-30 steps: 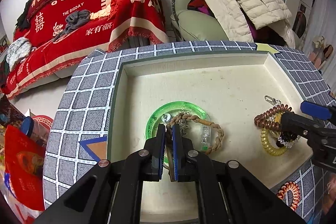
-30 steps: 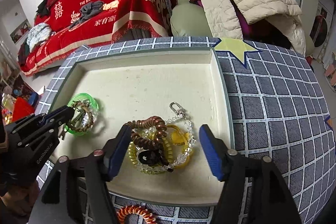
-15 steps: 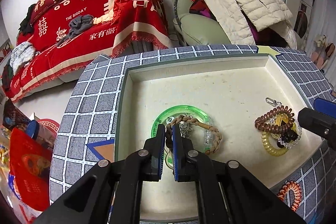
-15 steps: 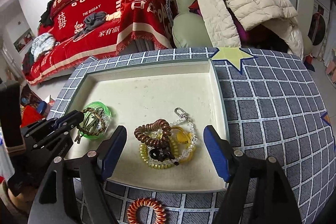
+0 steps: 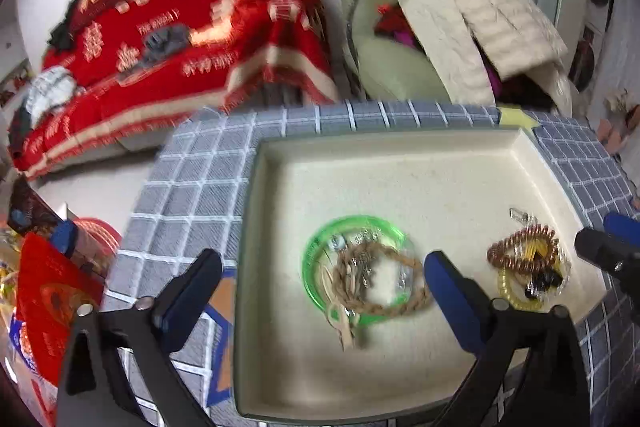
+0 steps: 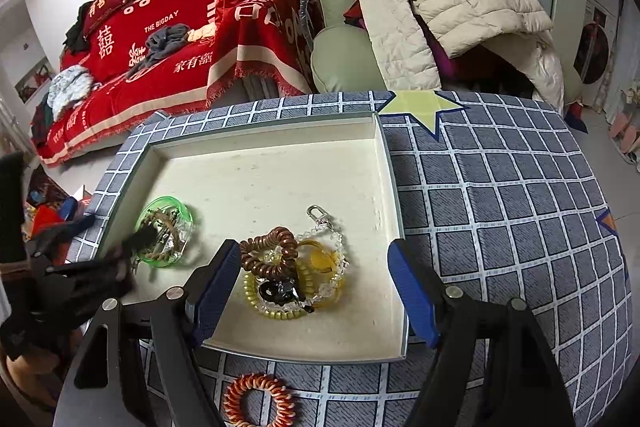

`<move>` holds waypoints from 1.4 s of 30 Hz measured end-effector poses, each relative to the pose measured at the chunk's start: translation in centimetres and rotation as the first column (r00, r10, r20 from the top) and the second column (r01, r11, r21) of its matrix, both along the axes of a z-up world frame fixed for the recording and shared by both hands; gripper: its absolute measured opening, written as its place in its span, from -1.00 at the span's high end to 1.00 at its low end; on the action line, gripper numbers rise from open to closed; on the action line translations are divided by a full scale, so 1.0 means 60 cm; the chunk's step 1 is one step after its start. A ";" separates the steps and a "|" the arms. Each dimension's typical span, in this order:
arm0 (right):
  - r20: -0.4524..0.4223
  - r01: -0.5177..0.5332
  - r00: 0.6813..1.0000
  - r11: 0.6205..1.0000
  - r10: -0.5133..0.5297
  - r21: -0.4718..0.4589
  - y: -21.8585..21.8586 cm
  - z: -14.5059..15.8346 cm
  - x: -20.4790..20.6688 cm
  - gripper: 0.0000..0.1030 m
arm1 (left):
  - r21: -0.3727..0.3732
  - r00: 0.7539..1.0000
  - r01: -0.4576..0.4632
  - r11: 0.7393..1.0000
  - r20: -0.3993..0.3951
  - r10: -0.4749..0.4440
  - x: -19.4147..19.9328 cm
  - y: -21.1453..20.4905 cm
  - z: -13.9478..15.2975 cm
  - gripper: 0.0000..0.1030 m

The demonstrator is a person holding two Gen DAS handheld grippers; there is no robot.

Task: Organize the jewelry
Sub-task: 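Withdraw both open tools from the tray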

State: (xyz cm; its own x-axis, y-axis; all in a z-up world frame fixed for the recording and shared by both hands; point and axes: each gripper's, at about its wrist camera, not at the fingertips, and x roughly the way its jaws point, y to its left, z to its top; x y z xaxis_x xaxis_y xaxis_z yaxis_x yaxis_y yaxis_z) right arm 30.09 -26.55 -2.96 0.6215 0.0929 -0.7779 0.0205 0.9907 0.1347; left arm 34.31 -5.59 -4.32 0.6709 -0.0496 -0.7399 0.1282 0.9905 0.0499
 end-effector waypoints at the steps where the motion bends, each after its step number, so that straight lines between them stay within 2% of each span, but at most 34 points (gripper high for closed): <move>1: 0.001 0.002 1.000 1.000 -0.002 -0.007 0.000 0.000 0.000 -0.52 | -0.001 1.000 0.009 1.000 -0.002 -0.009 0.000 -0.002 0.002 -1.00; 6: -0.012 0.009 1.000 0.999 -0.009 -0.052 0.005 0.000 -0.001 -0.54 | 0.033 1.000 0.001 0.999 0.019 -0.002 -0.007 -0.002 0.001 -1.00; 8: -0.002 0.002 1.000 0.998 -0.002 -0.066 0.010 -0.001 -0.005 -0.65 | 0.033 1.000 0.002 0.999 0.011 -0.003 -0.009 0.001 -0.002 -1.00; 10: 0.017 0.001 1.000 0.998 0.001 -0.066 0.013 0.001 -0.011 -0.87 | 0.035 1.000 0.000 0.999 0.014 -0.001 -0.014 0.004 -0.001 -1.00; 12: 0.051 0.004 0.999 0.999 -0.002 -0.042 0.011 0.005 -0.018 -1.00 | 0.040 1.000 -0.002 0.999 0.017 0.001 -0.020 0.007 0.000 -1.00; 14: 0.089 0.005 0.996 1.000 -0.005 -0.006 0.009 0.010 -0.029 -0.99 | 0.039 1.000 0.000 0.999 0.014 0.000 -0.024 0.008 0.004 -1.00; 17: 0.103 0.009 0.995 1.000 -0.008 -0.007 0.011 0.015 -0.033 -1.00 | 0.033 1.000 -0.002 0.999 0.010 0.001 -0.033 0.012 0.005 -1.00; 27: -0.016 -0.019 1.000 0.999 0.019 -0.032 0.025 -0.005 -0.053 -1.00 | 0.031 1.000 -0.009 0.999 -0.026 0.010 -0.073 0.023 0.003 -1.00; 34: -0.008 0.011 1.000 0.997 -0.011 -0.078 0.023 -0.007 -0.094 -1.00 | 0.035 1.000 -0.021 0.999 -0.017 0.022 -0.129 0.038 0.013 -1.00; 42: -0.007 0.013 1.000 0.997 -0.014 -0.082 0.025 -0.012 -0.158 -0.99 | 0.035 0.998 -0.051 0.998 -0.024 0.052 -0.202 0.049 0.007 -1.00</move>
State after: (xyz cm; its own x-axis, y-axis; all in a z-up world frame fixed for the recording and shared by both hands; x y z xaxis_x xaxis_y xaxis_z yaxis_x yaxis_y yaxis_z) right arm 20.59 -25.06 -3.67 0.6160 0.0201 -0.7875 0.0349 0.9980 0.0528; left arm 22.19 -2.63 -3.92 0.6535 0.0105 -0.7569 0.0786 0.9936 0.0816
